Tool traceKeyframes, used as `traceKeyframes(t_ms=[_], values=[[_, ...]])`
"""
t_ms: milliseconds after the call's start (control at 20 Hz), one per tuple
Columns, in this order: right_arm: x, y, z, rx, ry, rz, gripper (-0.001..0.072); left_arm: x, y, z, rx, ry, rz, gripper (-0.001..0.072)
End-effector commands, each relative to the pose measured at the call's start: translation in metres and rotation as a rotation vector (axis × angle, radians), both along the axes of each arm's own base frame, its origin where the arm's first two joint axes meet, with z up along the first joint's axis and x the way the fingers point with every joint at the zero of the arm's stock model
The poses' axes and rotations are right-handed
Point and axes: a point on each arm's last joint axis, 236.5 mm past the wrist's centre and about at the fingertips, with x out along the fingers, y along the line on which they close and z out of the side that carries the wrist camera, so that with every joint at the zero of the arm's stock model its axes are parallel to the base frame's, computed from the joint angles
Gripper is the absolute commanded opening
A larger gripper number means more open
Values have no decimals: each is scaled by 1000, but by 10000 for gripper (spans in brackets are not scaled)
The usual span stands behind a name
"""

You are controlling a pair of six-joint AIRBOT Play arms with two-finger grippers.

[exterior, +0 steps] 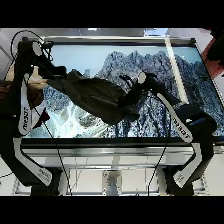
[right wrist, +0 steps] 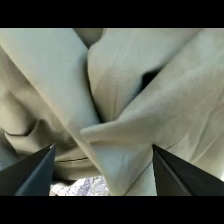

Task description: Fold the shirts.

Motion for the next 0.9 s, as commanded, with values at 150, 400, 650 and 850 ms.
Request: traceKeyframes(t_ms=[150,400,650,850], values=[[32,-39,-13,-177,-124,-61,678,-3,0,-1,1,12,-1,707],[48,-35,-12,-156,-180,-102,433,-1,0,-5,2,15,-1,707],[46,-50,-22,-221,-167,-79,32,0,10,-23,44,48,6,707],[31,-89,-27,-388,-120,-16,32,3,22,-59,83,102,15,707]])
